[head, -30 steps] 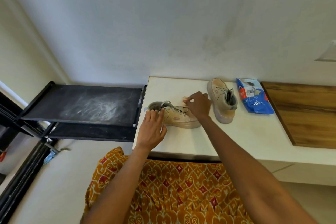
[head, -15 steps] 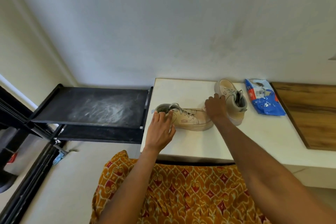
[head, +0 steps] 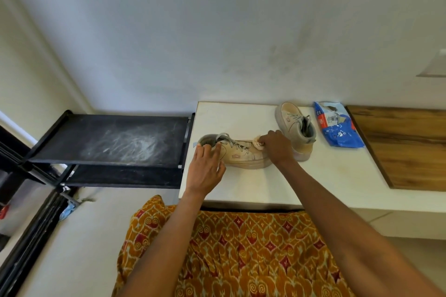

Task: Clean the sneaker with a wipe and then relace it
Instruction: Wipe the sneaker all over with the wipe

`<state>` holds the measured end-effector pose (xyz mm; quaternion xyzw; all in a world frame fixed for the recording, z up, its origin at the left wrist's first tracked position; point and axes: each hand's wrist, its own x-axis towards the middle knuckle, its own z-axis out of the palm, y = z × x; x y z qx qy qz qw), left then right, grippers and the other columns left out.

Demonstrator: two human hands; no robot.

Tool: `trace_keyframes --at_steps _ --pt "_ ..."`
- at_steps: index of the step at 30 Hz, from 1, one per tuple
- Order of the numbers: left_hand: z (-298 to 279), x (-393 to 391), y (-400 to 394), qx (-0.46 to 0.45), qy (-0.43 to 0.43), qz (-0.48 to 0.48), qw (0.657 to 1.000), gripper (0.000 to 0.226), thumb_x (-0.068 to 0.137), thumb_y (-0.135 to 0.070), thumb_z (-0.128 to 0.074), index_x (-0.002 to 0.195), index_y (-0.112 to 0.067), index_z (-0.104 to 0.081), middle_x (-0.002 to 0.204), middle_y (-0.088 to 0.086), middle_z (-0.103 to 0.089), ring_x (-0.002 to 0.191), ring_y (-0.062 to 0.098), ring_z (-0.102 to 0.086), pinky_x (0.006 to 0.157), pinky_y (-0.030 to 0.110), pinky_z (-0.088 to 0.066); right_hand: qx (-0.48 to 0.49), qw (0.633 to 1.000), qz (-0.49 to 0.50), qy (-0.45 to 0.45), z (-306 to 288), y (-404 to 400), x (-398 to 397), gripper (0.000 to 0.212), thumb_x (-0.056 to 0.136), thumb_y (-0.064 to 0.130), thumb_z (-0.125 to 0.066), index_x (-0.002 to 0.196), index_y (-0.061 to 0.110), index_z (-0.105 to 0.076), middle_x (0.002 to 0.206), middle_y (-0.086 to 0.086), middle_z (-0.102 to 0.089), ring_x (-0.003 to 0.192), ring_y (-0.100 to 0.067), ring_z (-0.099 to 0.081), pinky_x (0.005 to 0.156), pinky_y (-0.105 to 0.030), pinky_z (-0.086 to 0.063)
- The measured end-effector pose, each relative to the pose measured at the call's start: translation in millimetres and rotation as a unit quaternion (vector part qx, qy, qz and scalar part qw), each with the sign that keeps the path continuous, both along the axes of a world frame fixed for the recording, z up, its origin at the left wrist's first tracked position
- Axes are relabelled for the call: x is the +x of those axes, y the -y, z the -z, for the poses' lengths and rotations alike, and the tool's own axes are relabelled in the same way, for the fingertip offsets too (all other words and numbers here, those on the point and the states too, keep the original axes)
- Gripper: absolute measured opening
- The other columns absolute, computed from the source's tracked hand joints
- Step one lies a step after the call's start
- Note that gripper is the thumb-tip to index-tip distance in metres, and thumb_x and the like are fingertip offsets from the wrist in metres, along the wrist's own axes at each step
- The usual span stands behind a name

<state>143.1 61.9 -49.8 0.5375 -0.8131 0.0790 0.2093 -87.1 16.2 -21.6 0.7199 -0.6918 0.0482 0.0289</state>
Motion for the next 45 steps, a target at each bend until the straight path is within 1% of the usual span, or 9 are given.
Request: trace_keyframes --at_steps 4,8,14,21,24,30,37,42,45 --pt "-1.8 -0.7 1.6 -0.012 0.012 -0.004 1.000 0.050 0.084 -0.034 -0.056 0.127 -0.008 -0.050 0.102 0.012 -0.054 0.091 0.023 -0.051 0.085 0.035 -0.049 0.022 0.996 0.017 0.088 -7.7 6.1 12.1 0.025 0.086 0.021 -0.053 0.099 0.016 -0.073 0.100 -0.008 -0.069 0.095 -0.027 -0.062 0.070 -0.030 -0.045" --pt "-0.9 -0.3 1.8 -0.016 0.008 -0.002 1.000 0.049 0.084 -0.034 -0.057 0.126 -0.009 -0.051 0.101 0.011 -0.054 0.090 0.021 -0.049 0.082 0.034 -0.050 0.035 0.998 -0.013 0.058 -7.8 4.5 8.9 0.022 0.089 0.018 -0.051 0.098 0.015 -0.070 0.098 -0.007 -0.067 0.092 -0.026 -0.062 0.064 -0.029 -0.042" --pt "0.0 -0.6 3.6 -0.032 0.009 -0.004 0.999 0.047 0.083 -0.033 -0.060 0.123 -0.009 -0.053 0.100 0.011 -0.055 0.089 0.021 -0.052 0.081 0.034 -0.051 0.049 0.975 0.139 0.164 10.3 4.7 -30.3 0.016 0.090 0.004 -0.048 0.098 0.002 -0.062 0.096 -0.015 -0.067 0.090 -0.030 -0.062 0.074 -0.035 -0.046" --pt "-7.1 -6.2 7.3 -0.019 -0.018 -0.022 0.999 0.032 0.084 -0.021 -0.064 0.113 -0.010 -0.059 0.098 0.011 -0.058 0.083 0.022 -0.055 0.069 0.031 -0.053 -0.084 0.827 0.295 0.471 39.8 -36.0 -10.8 0.018 0.090 0.002 -0.052 0.095 -0.002 -0.068 0.093 -0.018 -0.068 0.092 -0.033 -0.062 0.071 -0.024 -0.039" --pt "-14.9 -7.4 7.1 0.001 -0.034 -0.034 0.999 0.029 0.077 -0.015 -0.073 0.104 -0.011 -0.063 0.095 0.009 -0.061 0.081 0.020 -0.057 0.056 0.027 -0.052 -0.140 0.780 0.352 0.499 39.1 -43.7 8.5 0.023 0.092 0.004 -0.052 0.108 0.000 -0.067 0.107 -0.018 -0.068 0.101 -0.032 -0.061 0.080 -0.025 -0.040" --pt "-31.5 -1.5 13.6 0.050 -0.034 -0.032 0.998 0.028 0.072 -0.012 -0.079 0.098 -0.015 -0.069 0.105 0.003 -0.066 0.087 0.019 -0.062 0.052 0.027 -0.052 -0.188 0.749 0.382 0.507 44.4 -45.3 22.4 0.023 0.093 0.005 -0.050 0.109 0.001 -0.066 0.110 -0.018 -0.066 0.103 -0.031 -0.060 0.083 -0.026 -0.041" --pt "-38.5 -6.0 12.4 0.048 -0.081 -0.029 0.995 0.018 0.072 -0.011 -0.078 0.089 -0.014 -0.073 0.111 0.002 -0.067 0.085 0.021 -0.064 0.049 0.028 -0.049 -0.184 0.779 0.357 0.482 45.4 -48.6 26.4 0.030 0.097 0.012 -0.048 0.122 0.002 -0.060 0.111 -0.020 -0.061 0.103 -0.031 -0.057 0.082 -0.024 -0.037" --pt "-35.1 -6.7 10.3 0.035 -0.099 -0.019 0.994 0.027 0.067 -0.011 -0.082 0.091 -0.015 -0.072 0.109 0.001 -0.067 0.084 0.019 -0.063 0.047 0.024 -0.047 -0.179 0.863 0.217 0.420 45.2 -58.4 27.5 0.025 0.094 0.007 -0.052 0.115 0.002 -0.064 0.099 -0.017 -0.060 0.088 -0.024 -0.055 0.075 -0.019 -0.035" --pt "-33.0 -5.6 10.4 0.033 -0.100 -0.014 0.994 0.030 0.066 -0.012 -0.083 0.094 -0.014 -0.072 0.109 0.002 -0.066 0.086 0.019 -0.062 0.048 0.027 -0.050 -0.169 0.857 0.251 0.417 42.2 -47.3 11.0 0.020 0.093 0.005 -0.052 0.103 -0.002 -0.067 0.096 -0.020 -0.064 0.090 -0.031 -0.060 0.076 -0.028 -0.041"
